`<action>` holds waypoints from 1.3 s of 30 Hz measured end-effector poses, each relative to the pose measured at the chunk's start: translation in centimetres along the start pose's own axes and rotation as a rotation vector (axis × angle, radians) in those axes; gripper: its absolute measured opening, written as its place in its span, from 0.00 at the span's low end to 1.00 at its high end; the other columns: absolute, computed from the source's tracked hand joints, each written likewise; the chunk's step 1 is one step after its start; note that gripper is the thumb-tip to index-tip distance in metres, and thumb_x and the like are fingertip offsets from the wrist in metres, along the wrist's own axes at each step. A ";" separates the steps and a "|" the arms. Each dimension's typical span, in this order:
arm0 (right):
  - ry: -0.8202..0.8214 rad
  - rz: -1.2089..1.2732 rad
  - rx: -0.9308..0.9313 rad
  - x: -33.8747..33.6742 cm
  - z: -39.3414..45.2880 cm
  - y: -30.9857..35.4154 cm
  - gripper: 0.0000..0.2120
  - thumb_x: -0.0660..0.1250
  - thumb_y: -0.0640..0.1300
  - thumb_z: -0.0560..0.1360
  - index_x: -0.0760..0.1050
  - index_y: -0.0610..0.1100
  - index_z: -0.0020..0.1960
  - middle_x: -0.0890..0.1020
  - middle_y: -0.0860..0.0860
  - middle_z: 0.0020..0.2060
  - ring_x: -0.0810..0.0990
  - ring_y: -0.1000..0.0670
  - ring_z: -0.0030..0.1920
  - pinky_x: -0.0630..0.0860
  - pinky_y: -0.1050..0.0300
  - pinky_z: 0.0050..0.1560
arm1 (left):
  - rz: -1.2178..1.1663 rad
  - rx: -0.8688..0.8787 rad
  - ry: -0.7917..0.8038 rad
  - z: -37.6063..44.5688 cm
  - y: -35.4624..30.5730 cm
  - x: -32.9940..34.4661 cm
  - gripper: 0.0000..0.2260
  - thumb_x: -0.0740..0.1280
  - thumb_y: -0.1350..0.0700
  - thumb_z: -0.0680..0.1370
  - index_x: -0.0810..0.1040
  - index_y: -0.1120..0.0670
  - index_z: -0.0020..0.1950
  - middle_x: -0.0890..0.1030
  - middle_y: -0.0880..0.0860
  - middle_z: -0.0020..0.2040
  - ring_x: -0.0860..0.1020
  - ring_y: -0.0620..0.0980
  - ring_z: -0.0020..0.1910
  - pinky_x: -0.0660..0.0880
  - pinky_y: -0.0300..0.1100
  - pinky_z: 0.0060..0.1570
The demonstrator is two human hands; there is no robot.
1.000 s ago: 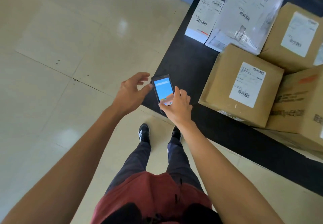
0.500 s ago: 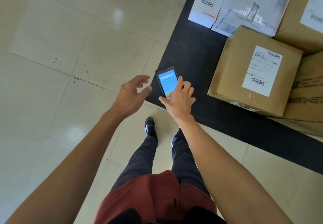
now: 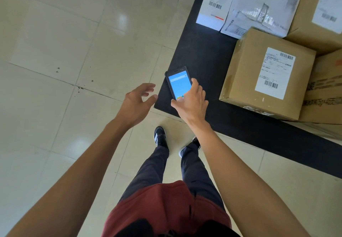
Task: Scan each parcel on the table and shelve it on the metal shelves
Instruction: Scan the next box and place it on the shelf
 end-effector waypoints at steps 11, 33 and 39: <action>-0.183 0.203 0.134 -10.0 -0.7 -5.3 0.48 0.78 0.58 0.67 0.57 0.46 0.77 0.72 0.48 0.68 0.70 0.47 0.70 0.71 0.50 0.66 | 0.064 0.192 0.106 1.0 -7.4 7.2 0.13 0.67 0.54 0.82 0.79 0.47 0.66 0.81 0.45 0.62 0.78 0.43 0.59 0.74 0.40 0.62; -0.196 0.319 0.490 -19.0 -6.8 -19.2 0.46 0.79 0.54 0.68 0.57 0.48 0.77 0.71 0.49 0.64 0.72 0.47 0.65 0.80 0.44 0.60 | 0.506 0.565 0.249 5.7 -17.9 19.5 0.20 0.69 0.50 0.81 0.76 0.49 0.73 0.68 0.50 0.77 0.68 0.52 0.71 0.74 0.52 0.64; -0.192 0.328 0.510 -19.1 -7.9 -19.3 0.43 0.78 0.55 0.69 0.59 0.48 0.76 0.72 0.49 0.62 0.73 0.48 0.64 0.80 0.45 0.59 | 0.476 0.599 0.272 5.8 -17.4 19.7 0.15 0.71 0.53 0.80 0.82 0.51 0.67 0.66 0.50 0.78 0.66 0.55 0.74 0.73 0.55 0.67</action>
Point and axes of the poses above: each hand's wrist, its own z-axis towards the middle knuckle, its own x-axis out of the palm, y = z × x, the point moved 5 cm from there along z, towards the middle knuckle
